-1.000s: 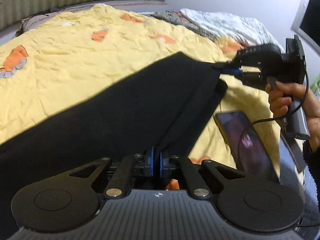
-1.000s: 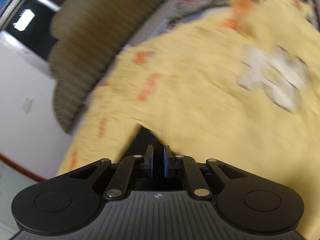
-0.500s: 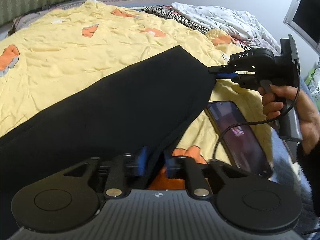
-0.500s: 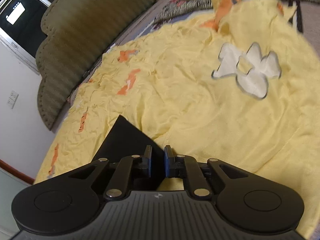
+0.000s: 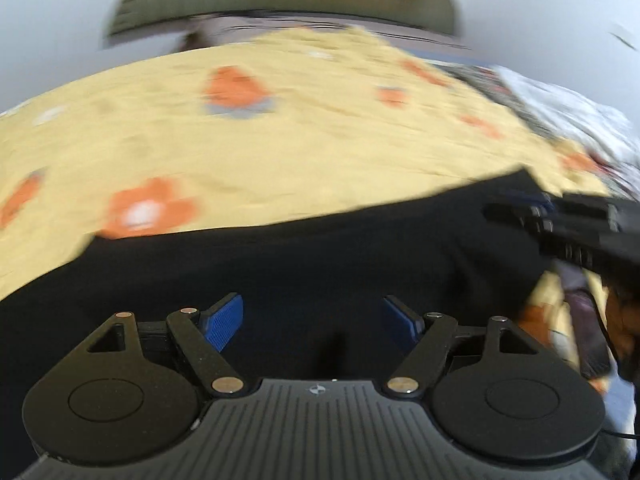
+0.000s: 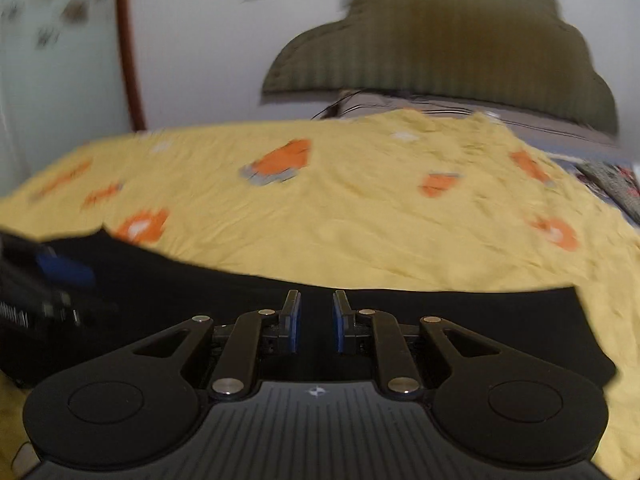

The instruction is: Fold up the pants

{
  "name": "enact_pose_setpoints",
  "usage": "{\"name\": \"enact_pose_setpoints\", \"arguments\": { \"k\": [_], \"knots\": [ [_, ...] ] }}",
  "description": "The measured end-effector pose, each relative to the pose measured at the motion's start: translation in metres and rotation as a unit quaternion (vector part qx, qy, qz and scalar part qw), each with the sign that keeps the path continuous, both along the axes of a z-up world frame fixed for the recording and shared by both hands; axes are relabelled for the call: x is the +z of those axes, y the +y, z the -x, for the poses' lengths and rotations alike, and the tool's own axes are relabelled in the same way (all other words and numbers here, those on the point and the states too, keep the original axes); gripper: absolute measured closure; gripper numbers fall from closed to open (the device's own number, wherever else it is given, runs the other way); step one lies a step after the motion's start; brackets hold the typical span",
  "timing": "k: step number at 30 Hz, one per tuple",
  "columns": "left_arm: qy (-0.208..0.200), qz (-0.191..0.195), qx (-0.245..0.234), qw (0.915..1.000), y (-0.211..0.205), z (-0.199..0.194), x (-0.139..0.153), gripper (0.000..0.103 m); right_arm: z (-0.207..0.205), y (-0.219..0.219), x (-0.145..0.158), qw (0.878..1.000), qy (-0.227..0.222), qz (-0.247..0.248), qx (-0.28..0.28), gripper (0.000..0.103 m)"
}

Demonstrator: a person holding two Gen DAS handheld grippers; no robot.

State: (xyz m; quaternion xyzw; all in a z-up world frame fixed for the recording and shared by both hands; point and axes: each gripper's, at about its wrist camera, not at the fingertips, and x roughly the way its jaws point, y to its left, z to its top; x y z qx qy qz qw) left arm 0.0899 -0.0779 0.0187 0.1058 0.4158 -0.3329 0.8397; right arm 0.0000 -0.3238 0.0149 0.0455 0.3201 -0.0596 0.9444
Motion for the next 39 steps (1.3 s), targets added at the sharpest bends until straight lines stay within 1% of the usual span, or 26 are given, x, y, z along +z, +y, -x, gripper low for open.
{"name": "enact_pose_setpoints", "arguments": {
  "k": [3, 5, 6, 7, 8, 10, 11, 12, 14, 16, 17, 18, 19, 20, 21, 22, 24, 26, 28, 30, 31, 32, 33, 34, 36, 39],
  "knots": [
    [0.009, 0.011, 0.028, 0.9995, 0.023, -0.017, 0.003, 0.025, -0.033, 0.024, -0.02, 0.997, 0.042, -0.022, 0.055, 0.087],
    [0.015, 0.008, 0.035, 0.9992, 0.029, -0.027, 0.004, 0.025, -0.053, 0.04, -0.038, 0.994, 0.08, -0.004, 0.073, 0.087],
    [0.018, 0.005, 0.04, 0.999, 0.03, -0.032, 0.004, 0.025, -0.06, 0.044, -0.045, 0.994, 0.085, 0.01, 0.074, 0.087],
    [0.02, 0.004, 0.043, 0.9989, 0.031, -0.036, 0.004, 0.025, -0.067, 0.045, -0.047, 0.994, 0.075, 0.02, 0.072, 0.087],
    [0.019, 0.006, 0.045, 0.9988, 0.032, -0.04, 0.006, 0.025, -0.074, 0.042, -0.046, 0.995, 0.075, 0.013, 0.064, 0.087],
    [0.017, 0.013, 0.05, 0.9985, 0.033, -0.048, 0.009, 0.025, -0.081, 0.028, -0.036, 0.997, 0.064, -0.027, 0.026, 0.087],
    [0.016, 0.018, 0.056, 0.9981, 0.034, -0.052, 0.011, 0.025, -0.079, 0.025, -0.028, 0.998, 0.049, -0.031, 0.017, 0.087],
    [0.014, 0.026, 0.063, 0.9976, 0.035, -0.056, 0.014, 0.023, -0.076, 0.025, -0.02, 0.999, 0.036, -0.027, 0.017, 0.087],
    [0.018, 0.032, 0.072, 0.9968, 0.031, -0.061, 0.016, 0.021, -0.075, 0.028, -0.015, 0.998, 0.038, -0.029, 0.03, 0.087],
    [0.023, 0.032, 0.06, 0.9974, 0.023, -0.063, 0.017, 0.017, -0.083, 0.033, -0.022, 0.996, 0.058, -0.034, 0.052, 0.087],
    [0.025, 0.027, 0.044, 0.9984, 0.018, -0.061, 0.015, 0.015, -0.091, 0.038, -0.033, 0.994, 0.085, -0.031, 0.066, 0.087],
    [0.028, 0.015, 0.028, 0.9991, 0.013, -0.055, 0.009, 0.009, -0.095, 0.044, -0.042, 0.991, 0.103, -0.014, 0.079, 0.087],
    [0.036, 0.002, 0.015, 0.9992, 0.009, -0.048, 0.001, 0.01, -0.092, 0.048, -0.042, 0.992, 0.093, 0.01, 0.083, 0.087],
    [0.052, -0.02, -0.004, 0.9984, 0.006, -0.038, -0.01, 0.013, -0.091, 0.049, -0.04, 0.992, 0.097, 0.013, 0.078, 0.086],
    [0.071, -0.037, -0.02, 0.9966, 0.007, -0.026, -0.02, 0.019, -0.089, 0.046, -0.034, 0.994, 0.086, 0.006, 0.063, 0.086],
    [0.089, -0.038, -0.031, 0.9948, 0.01, -0.015, -0.026, 0.019, -0.087, 0.043, -0.029, 0.996, 0.073, -0.001, 0.048, 0.086],
    [0.102, -0.017, -0.05, 0.9934, 0.02, 0.003, -0.022, 0.019, -0.088, 0.039, -0.019, 0.997, 0.056, -0.025, 0.047, 0.086],
    [0.108, 0.019, -0.047, 0.9928, 0.035, 0.007, -0.006, 0.018, -0.099, 0.045, -0.024, 0.992, 0.076, -0.053, 0.083, 0.086],
    [0.12, 0.057, -0.006, 0.9911, 0.055, -0.002, 0.013, 0.017, -0.113, 0.062, -0.04, 0.988, 0.104, -0.035, 0.107, 0.087],
    [0.136, 0.094, 0.036, 0.9856, 0.079, -0.016, 0.031, 0.016, -0.122, 0.07, -0.046, 0.99, 0.091, -0.009, 0.105, 0.086],
    [0.141, 0.104, 0.047, 0.9834, 0.088, -0.023, 0.04, 0.015, -0.128, 0.069, -0.046, 0.991, 0.093, -0.012, 0.1, 0.086],
    [0.137, 0.106, 0.055, 0.9833, 0.096, -0.029, 0.05, 0.015, -0.132, 0.069, -0.046, 0.99, 0.094, -0.015, 0.099, 0.085],
    [0.121, 0.103, 0.063, 0.9853, 0.103, -0.033, 0.061, 0.015, -0.135, 0.07, -0.046, 0.99, 0.097, -0.014, 0.102, 0.085],
    [0.094, 0.1, 0.072, 0.9879, 0.106, -0.035, 0.07, 0.011, -0.136, 0.072, -0.044, 0.989, 0.103, -0.009, 0.107, 0.084],
    [0.034, 0.086, 0.083, 0.9923, 0.107, -0.036, 0.085, 0.004, -0.128, 0.072, -0.039, 0.988, 0.105, -0.006, 0.109, 0.077],
    [-0.003, 0.06, 0.06, 0.9964, 0.087, -0.045, 0.085, 0.004, -0.112, 0.071, -0.037, 0.989, 0.101, -0.004, 0.11, 0.063]
  ]
}}
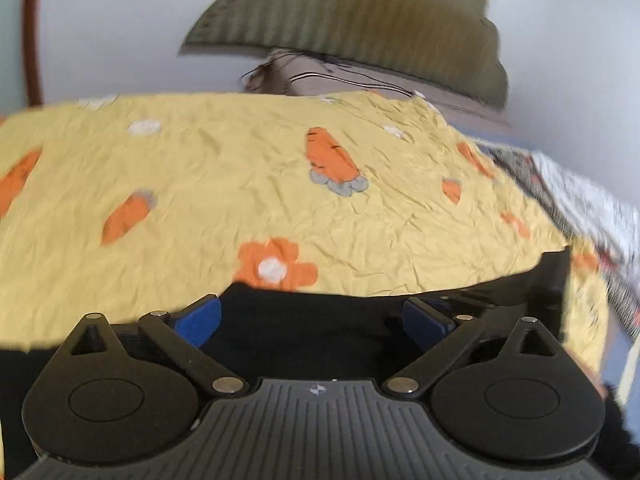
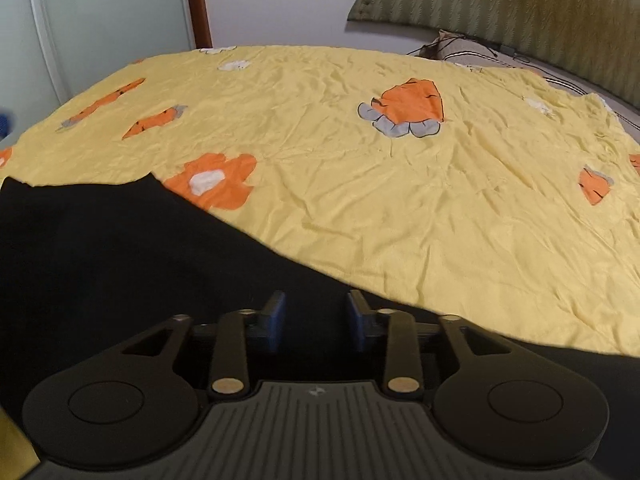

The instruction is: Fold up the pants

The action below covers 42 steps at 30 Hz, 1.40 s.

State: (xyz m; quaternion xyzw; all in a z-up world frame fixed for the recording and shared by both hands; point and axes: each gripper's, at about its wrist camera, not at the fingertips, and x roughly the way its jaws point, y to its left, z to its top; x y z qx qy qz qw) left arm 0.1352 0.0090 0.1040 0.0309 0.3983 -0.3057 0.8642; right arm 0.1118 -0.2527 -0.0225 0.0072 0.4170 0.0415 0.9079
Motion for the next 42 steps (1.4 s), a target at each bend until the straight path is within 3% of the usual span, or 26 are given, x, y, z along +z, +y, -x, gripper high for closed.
{"name": "enact_pose_setpoints", "arguments": {
  "k": [2, 4, 6, 8, 10, 14, 19, 22, 25, 28, 31, 32, 34, 35, 37, 38, 39, 42],
  "knots": [
    [-0.002, -0.017, -0.02, 0.9997, -0.018, -0.007, -0.013, 0.004, 0.0, 0.004, -0.009, 0.999, 0.007, 0.032, 0.011, 0.041],
    [0.0, -0.047, -0.048, 0.9977, -0.037, -0.016, -0.034, 0.007, -0.003, 0.003, -0.013, 0.999, -0.008, 0.039, 0.017, 0.036],
    [0.0, -0.078, -0.056, 0.9954, -0.05, -0.021, -0.052, 0.009, -0.008, -0.004, -0.013, 1.0, -0.003, 0.015, 0.021, 0.042],
    [-0.013, -0.101, -0.068, 0.9925, -0.057, -0.02, -0.064, 0.008, -0.005, -0.001, -0.009, 0.999, -0.007, 0.015, 0.034, 0.076],
    [-0.016, -0.117, -0.073, 0.9903, -0.058, -0.021, -0.071, 0.008, 0.001, 0.005, -0.006, 0.999, -0.015, 0.034, 0.034, 0.09],
    [-0.006, -0.112, -0.081, 0.9903, -0.057, -0.023, -0.073, 0.006, 0.004, 0.01, -0.008, 0.998, -0.021, 0.044, 0.042, 0.101],
    [0.001, -0.105, -0.069, 0.9921, -0.057, -0.026, -0.074, 0.006, -0.01, 0.018, -0.008, 0.993, -0.055, 0.1, 0.017, 0.103],
    [0.008, -0.1, -0.064, 0.9929, -0.058, -0.028, -0.075, 0.006, -0.019, 0.013, -0.008, 0.994, -0.06, 0.088, 0.002, 0.103],
    [0.007, -0.097, -0.063, 0.9932, -0.056, -0.026, -0.075, 0.006, -0.002, 0.0, 0.005, 0.993, -0.075, 0.077, -0.043, 0.102],
    [0.004, -0.107, -0.08, 0.9911, -0.058, -0.022, -0.078, 0.006, 0.018, -0.002, 0.013, 0.999, -0.028, 0.041, 0.0, 0.102],
    [0.003, -0.11, -0.097, 0.9892, -0.067, -0.017, -0.084, 0.006, 0.019, 0.007, 0.0, 0.997, 0.015, 0.063, 0.038, 0.103],
    [0.005, -0.107, -0.101, 0.9891, -0.072, -0.017, -0.087, 0.006, 0.013, 0.007, -0.007, 0.997, 0.014, 0.07, 0.033, 0.103],
    [0.01, -0.095, -0.114, 0.989, -0.082, -0.019, -0.096, 0.006, -0.002, 0.0, -0.008, 0.999, -0.003, 0.038, 0.013, 0.103],
    [0.011, -0.096, -0.113, 0.9889, -0.088, -0.023, -0.104, 0.01, -0.009, -0.005, -0.007, 1.0, -0.008, 0.026, -0.001, 0.103],
    [0.0, -0.127, -0.073, 0.9892, -0.095, -0.03, -0.116, 0.03, -0.013, -0.011, -0.004, 0.999, -0.013, 0.016, -0.026, 0.102],
    [-0.008, -0.135, -0.059, 0.9891, -0.093, -0.03, -0.116, 0.031, -0.006, -0.013, 0.001, 0.999, -0.021, 0.016, -0.029, 0.102],
    [-0.013, -0.124, -0.054, 0.9907, -0.087, -0.027, -0.112, 0.029, 0.004, -0.014, 0.008, 0.999, -0.029, 0.022, -0.027, 0.102],
    [-0.006, -0.069, -0.061, 0.9957, -0.067, -0.016, -0.1, 0.01, 0.029, -0.022, 0.012, 0.999, -0.012, 0.039, -0.028, 0.102]
  ]
}}
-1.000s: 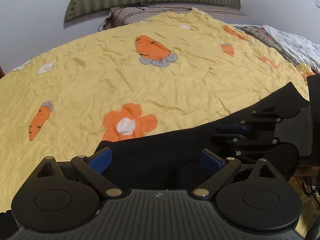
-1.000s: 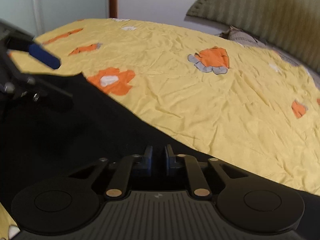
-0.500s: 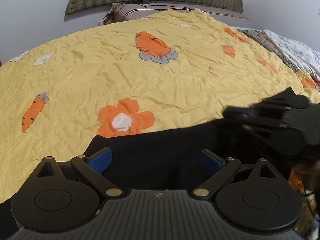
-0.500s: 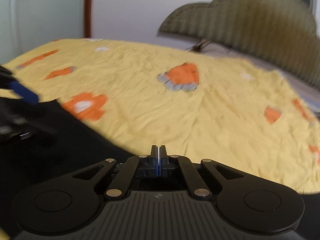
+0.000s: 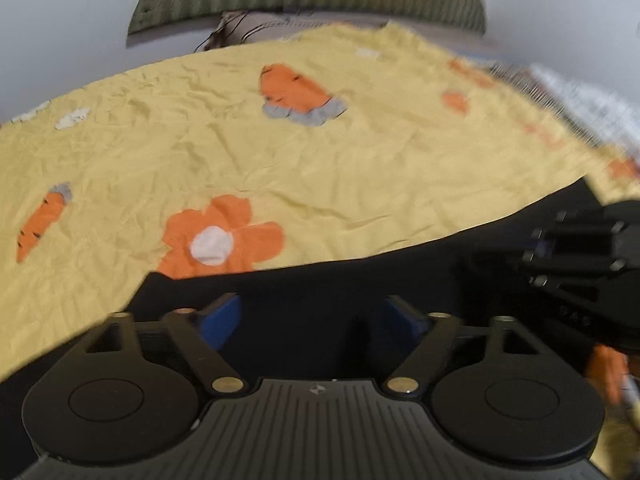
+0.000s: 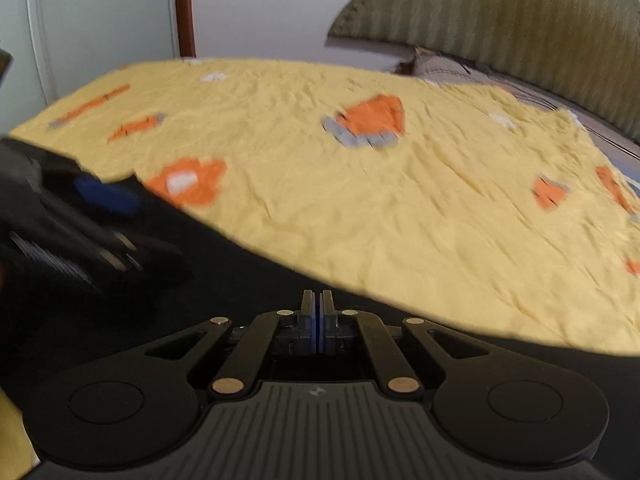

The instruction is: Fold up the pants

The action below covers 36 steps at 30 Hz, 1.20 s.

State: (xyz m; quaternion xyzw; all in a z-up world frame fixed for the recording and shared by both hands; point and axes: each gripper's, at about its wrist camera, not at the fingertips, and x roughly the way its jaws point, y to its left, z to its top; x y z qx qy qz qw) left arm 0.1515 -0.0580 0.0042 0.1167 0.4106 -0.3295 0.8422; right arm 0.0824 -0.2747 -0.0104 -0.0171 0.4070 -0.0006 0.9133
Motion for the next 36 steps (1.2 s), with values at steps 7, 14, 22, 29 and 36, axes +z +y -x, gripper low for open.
{"name": "enact_pose_setpoints", "arguments": {
  "k": [7, 14, 22, 29, 36],
  "knots": [
    [-0.009, -0.044, 0.03, 0.9986, -0.021, -0.026, -0.034, 0.004, -0.025, -0.024, -0.019, 0.998, 0.002, -0.028, -0.056, 0.101],
    [-0.049, -0.043, 0.053, 0.9965, -0.004, -0.004, -0.012, 0.005, 0.009, -0.017, -0.009, 0.999, 0.025, 0.027, -0.016, 0.101],
    [-0.015, -0.052, 0.084, 0.995, -0.017, -0.022, -0.02, 0.007, -0.005, -0.033, -0.006, 0.998, 0.0, 0.001, -0.056, 0.1],
    [-0.004, -0.013, -0.002, 0.9999, -0.052, 0.042, 0.003, 0.003, 0.048, -0.054, -0.003, 0.998, 0.028, 0.018, -0.05, 0.1],
    [-0.032, -0.086, -0.041, 0.9949, -0.132, 0.064, -0.035, 0.002, 0.029, -0.081, -0.008, 0.998, 0.022, -0.004, -0.061, 0.099]
  ]
}}
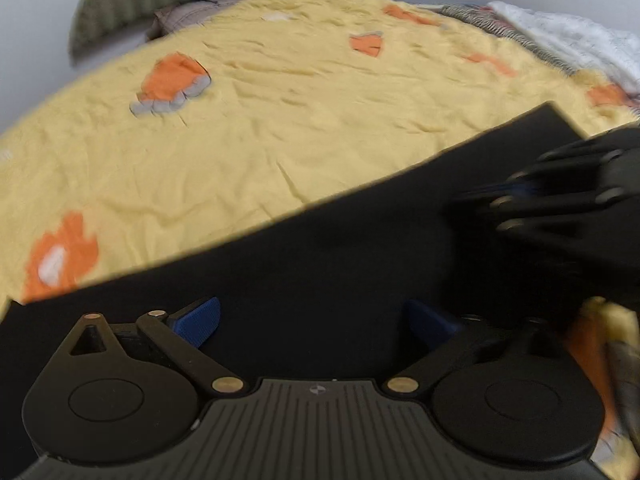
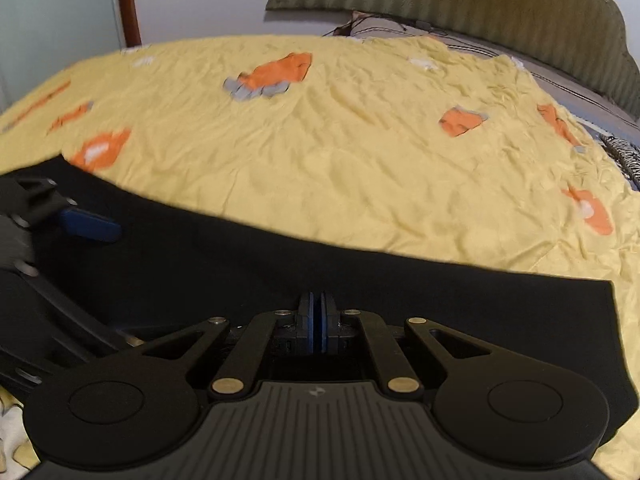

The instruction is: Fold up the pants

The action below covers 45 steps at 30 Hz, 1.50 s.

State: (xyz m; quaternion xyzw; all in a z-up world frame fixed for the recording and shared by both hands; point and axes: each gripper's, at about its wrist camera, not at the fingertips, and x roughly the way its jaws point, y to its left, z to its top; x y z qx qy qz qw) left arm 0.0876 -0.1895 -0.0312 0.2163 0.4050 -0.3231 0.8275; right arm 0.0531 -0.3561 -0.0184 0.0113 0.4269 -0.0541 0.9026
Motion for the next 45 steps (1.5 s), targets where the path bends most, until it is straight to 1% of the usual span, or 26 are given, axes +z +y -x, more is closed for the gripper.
{"name": "enact_pose_setpoints", "arguments": {
  "k": [2, 4, 6, 8, 10, 11, 13, 15, 16, 18, 19, 20, 22, 24, 25, 28, 29, 30, 31, 32, 33, 34, 36, 37, 39, 45],
  "knots": [
    [0.005, 0.018, 0.002, 0.9998, -0.003, 0.001, 0.006, 0.003, 0.017, -0.003, 0.01, 1.0, -0.007, 0.026, 0.016, 0.099],
    [0.026, 0.044, -0.017, 0.9985, -0.009, 0.002, 0.011, 0.002, 0.03, -0.013, 0.01, 0.999, 0.006, 0.05, 0.018, 0.099],
    [0.043, 0.03, -0.022, 0.9984, -0.029, 0.002, 0.003, 0.002, 0.032, -0.033, 0.002, 0.998, 0.024, 0.051, -0.003, 0.099],
    [0.028, 0.013, -0.017, 0.9994, -0.047, 0.004, -0.007, 0.0, 0.027, -0.055, -0.011, 0.998, 0.032, 0.044, -0.029, 0.099],
    [0.008, 0.014, -0.015, 0.9998, -0.057, 0.009, -0.005, 0.002, 0.029, -0.072, -0.008, 0.999, 0.016, -0.003, -0.048, 0.098],
    [0.009, 0.011, -0.018, 0.9997, -0.059, 0.01, -0.002, 0.002, 0.034, -0.075, -0.002, 0.998, 0.004, 0.001, -0.061, 0.098],
    [0.015, 0.03, -0.029, 0.999, -0.058, 0.016, 0.004, 0.0, 0.052, -0.079, 0.011, 0.996, -0.03, 0.034, -0.083, 0.095],
    [0.018, 0.03, -0.038, 0.9987, -0.06, 0.019, 0.001, 0.0, 0.072, -0.102, 0.014, 0.991, -0.051, 0.015, -0.126, 0.087],
    [0.017, 0.016, -0.04, 0.9989, -0.064, 0.019, -0.004, 0.0, 0.084, -0.12, 0.013, 0.983, -0.064, 0.012, -0.173, 0.082],
    [0.011, 0.02, -0.033, 0.9992, -0.065, 0.021, -0.004, 0.003, 0.114, -0.144, 0.016, 0.955, -0.091, 0.031, -0.279, 0.081],
    [0.011, 0.026, -0.031, 0.9991, -0.064, 0.023, 0.0, 0.003, 0.134, -0.155, 0.019, 0.942, -0.115, 0.01, -0.314, 0.081],
    [0.015, 0.034, -0.035, 0.9987, -0.065, 0.024, 0.003, 0.003, 0.153, -0.166, 0.019, 0.933, -0.141, -0.039, -0.329, 0.08],
    [0.022, 0.043, -0.037, 0.9981, -0.066, 0.026, 0.007, 0.002, 0.18, -0.187, 0.009, 0.913, -0.175, -0.178, -0.323, 0.073],
    [0.03, 0.047, -0.035, 0.9978, -0.068, 0.029, 0.009, 0.002, 0.191, -0.196, -0.005, 0.889, -0.192, -0.264, -0.321, 0.07],
    [0.035, 0.048, -0.037, 0.9975, -0.068, 0.031, 0.009, 0.002, 0.192, -0.197, -0.011, 0.883, -0.188, -0.284, -0.322, 0.07],
    [0.042, 0.05, -0.047, 0.9967, -0.067, 0.039, 0.008, 0.001, 0.178, -0.197, -0.026, 0.887, -0.155, -0.292, -0.322, 0.069],
    [0.04, 0.045, -0.056, 0.9966, -0.069, 0.041, 0.007, 0.001, 0.178, -0.198, -0.028, 0.883, -0.151, -0.304, -0.324, 0.067],
    [0.033, 0.035, -0.061, 0.997, -0.07, 0.044, 0.005, 0.002, 0.182, -0.198, -0.027, 0.871, -0.174, -0.333, -0.316, 0.067],
    [0.024, 0.026, -0.061, 0.9976, -0.07, 0.045, 0.004, 0.002, 0.191, -0.196, -0.023, 0.853, -0.223, -0.362, -0.302, 0.068],
    [0.014, 0.021, -0.059, 0.9979, -0.069, 0.046, 0.004, 0.002, 0.202, -0.196, -0.015, 0.839, -0.263, -0.37, -0.3, 0.066],
    [0.007, 0.019, -0.057, 0.9982, -0.068, 0.046, 0.004, 0.002, 0.209, -0.196, -0.007, 0.836, -0.28, -0.351, -0.315, 0.064],
    [0.006, 0.018, -0.054, 0.9983, -0.067, 0.045, 0.005, 0.002, 0.213, -0.194, 0.0, 0.844, -0.271, -0.308, -0.344, 0.057],
    [0.016, 0.024, -0.052, 0.9982, -0.064, 0.042, 0.007, 0.002, 0.209, -0.188, 0.004, 0.872, -0.218, -0.237, -0.369, 0.054],
    [0.021, 0.029, -0.052, 0.998, -0.063, 0.041, 0.008, 0.002, 0.209, -0.186, 0.0, 0.877, -0.204, -0.238, -0.363, 0.054],
    [0.027, 0.03, -0.047, 0.9981, -0.061, 0.039, 0.009, 0.002, 0.21, -0.187, -0.012, 0.869, -0.197, -0.286, -0.352, 0.054],
    [0.02, 0.032, -0.044, 0.9983, -0.05, 0.041, 0.015, 0.002, 0.218, -0.194, -0.045, 0.822, -0.2, -0.389, -0.364, 0.054]
  ]
}}
